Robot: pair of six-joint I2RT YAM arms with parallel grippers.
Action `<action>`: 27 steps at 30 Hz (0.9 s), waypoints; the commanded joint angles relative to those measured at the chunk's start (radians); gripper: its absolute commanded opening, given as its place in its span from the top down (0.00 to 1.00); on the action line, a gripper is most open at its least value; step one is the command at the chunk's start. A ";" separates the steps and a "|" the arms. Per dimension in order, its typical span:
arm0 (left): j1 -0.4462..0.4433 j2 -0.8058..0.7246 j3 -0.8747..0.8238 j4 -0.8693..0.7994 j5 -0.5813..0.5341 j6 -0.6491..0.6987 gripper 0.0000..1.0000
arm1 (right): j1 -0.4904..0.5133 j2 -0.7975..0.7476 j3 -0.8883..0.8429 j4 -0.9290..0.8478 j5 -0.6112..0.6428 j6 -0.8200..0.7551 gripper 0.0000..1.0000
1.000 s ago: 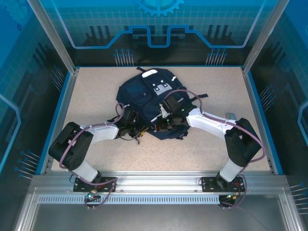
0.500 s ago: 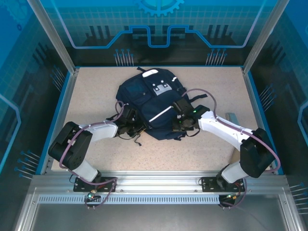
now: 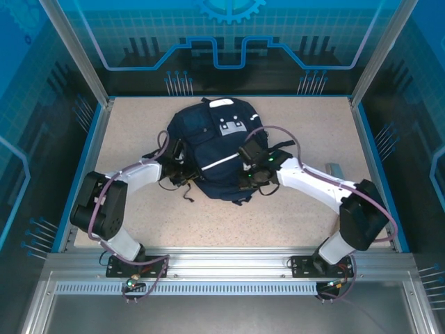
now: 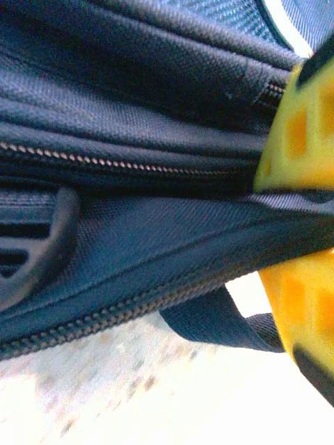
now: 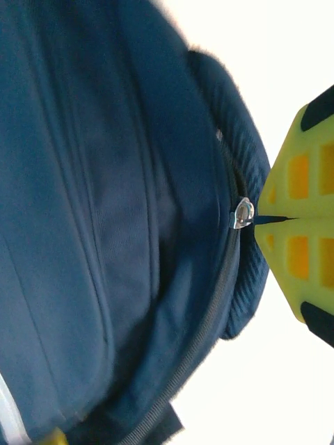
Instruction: Pack books, pencil case, and school supplies into a backpack
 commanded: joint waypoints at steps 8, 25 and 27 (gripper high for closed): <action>0.131 -0.199 -0.058 -0.143 -0.080 -0.003 0.37 | 0.138 0.282 0.293 0.177 -0.230 0.010 1.00; 0.158 -0.509 -0.376 0.047 0.039 -0.398 0.43 | 0.150 0.437 0.447 0.171 -0.258 0.048 1.00; 0.159 -0.503 -0.376 0.059 0.043 -0.398 0.43 | 0.152 0.435 0.445 0.164 -0.260 0.043 1.00</action>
